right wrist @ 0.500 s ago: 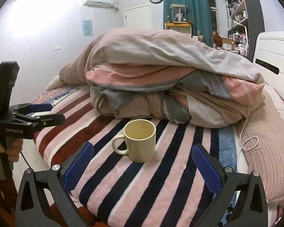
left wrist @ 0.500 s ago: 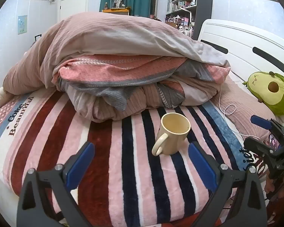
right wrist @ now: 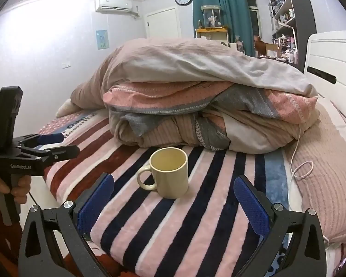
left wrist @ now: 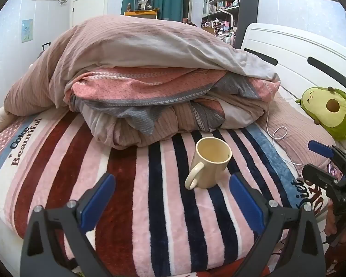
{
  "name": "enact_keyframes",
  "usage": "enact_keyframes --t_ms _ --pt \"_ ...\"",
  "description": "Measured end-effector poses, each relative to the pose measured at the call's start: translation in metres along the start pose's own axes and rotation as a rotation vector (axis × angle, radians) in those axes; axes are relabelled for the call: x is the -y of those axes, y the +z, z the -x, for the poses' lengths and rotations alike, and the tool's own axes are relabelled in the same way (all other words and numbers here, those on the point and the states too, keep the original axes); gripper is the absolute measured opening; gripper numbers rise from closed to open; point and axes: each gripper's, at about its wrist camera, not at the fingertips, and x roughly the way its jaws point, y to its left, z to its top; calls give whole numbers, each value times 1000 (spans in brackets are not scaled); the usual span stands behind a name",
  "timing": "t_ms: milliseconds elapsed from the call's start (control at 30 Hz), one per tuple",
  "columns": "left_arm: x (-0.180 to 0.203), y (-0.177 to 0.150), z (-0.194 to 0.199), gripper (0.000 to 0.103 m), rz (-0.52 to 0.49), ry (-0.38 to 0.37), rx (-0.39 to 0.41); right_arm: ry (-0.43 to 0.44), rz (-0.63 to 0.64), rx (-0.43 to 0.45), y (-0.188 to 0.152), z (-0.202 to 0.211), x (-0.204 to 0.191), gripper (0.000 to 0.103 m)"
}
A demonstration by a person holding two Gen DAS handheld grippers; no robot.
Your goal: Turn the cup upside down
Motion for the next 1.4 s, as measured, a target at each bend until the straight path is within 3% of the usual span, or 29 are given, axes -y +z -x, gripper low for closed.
enact_keyframes --t_ms 600,733,1000,1400 --pt "0 0 0 99 -2 2 0 -30 -11 25 -4 15 -2 103" --pt "0 0 0 99 -3 2 0 -72 4 -7 -5 13 -4 103" --pt "0 0 0 99 -3 2 0 -59 61 -13 -12 13 -12 103" --pt "0 0 0 99 -4 4 0 -5 -4 -15 -13 17 -1 103"
